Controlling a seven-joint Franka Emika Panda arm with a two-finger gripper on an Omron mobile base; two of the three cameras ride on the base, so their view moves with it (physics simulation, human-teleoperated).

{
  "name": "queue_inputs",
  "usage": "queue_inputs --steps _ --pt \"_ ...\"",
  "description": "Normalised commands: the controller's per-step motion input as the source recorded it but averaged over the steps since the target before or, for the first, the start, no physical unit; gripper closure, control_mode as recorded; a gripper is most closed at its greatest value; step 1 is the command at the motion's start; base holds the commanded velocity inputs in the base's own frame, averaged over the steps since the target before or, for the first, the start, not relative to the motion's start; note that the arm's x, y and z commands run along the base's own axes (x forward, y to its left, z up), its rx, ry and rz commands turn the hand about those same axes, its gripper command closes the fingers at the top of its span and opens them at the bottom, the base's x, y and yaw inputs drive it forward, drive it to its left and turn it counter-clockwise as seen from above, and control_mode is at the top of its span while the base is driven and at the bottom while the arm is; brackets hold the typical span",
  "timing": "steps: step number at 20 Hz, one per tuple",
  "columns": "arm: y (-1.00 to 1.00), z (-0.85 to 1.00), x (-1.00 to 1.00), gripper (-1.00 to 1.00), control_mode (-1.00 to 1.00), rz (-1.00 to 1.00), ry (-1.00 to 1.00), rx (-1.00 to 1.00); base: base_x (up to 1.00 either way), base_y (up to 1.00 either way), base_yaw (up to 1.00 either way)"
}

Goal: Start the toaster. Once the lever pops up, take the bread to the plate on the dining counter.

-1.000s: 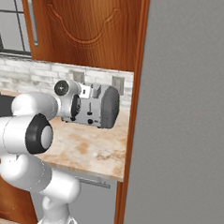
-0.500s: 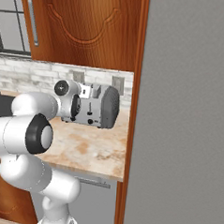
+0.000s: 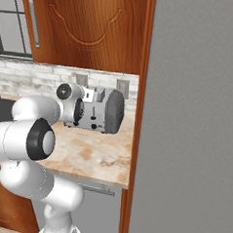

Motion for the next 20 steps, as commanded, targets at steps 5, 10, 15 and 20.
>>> queue_inputs --steps 5,10,15,20 --pt "0.0 0.0 0.0 -1.0 -1.0 0.0 0.0 0.0 0.0 0.0 0.0" --pt "0.0 0.0 0.0 -1.0 -1.0 0.0 0.0 0.0 0.0 0.0 0.0" --pt "0.0 0.0 0.0 -1.0 -1.0 0.0 0.0 0.0 0.0 0.0 0.0" --pt "0.0 0.0 0.0 -1.0 -1.0 0.0 0.0 0.0 0.0 0.0 0.0"
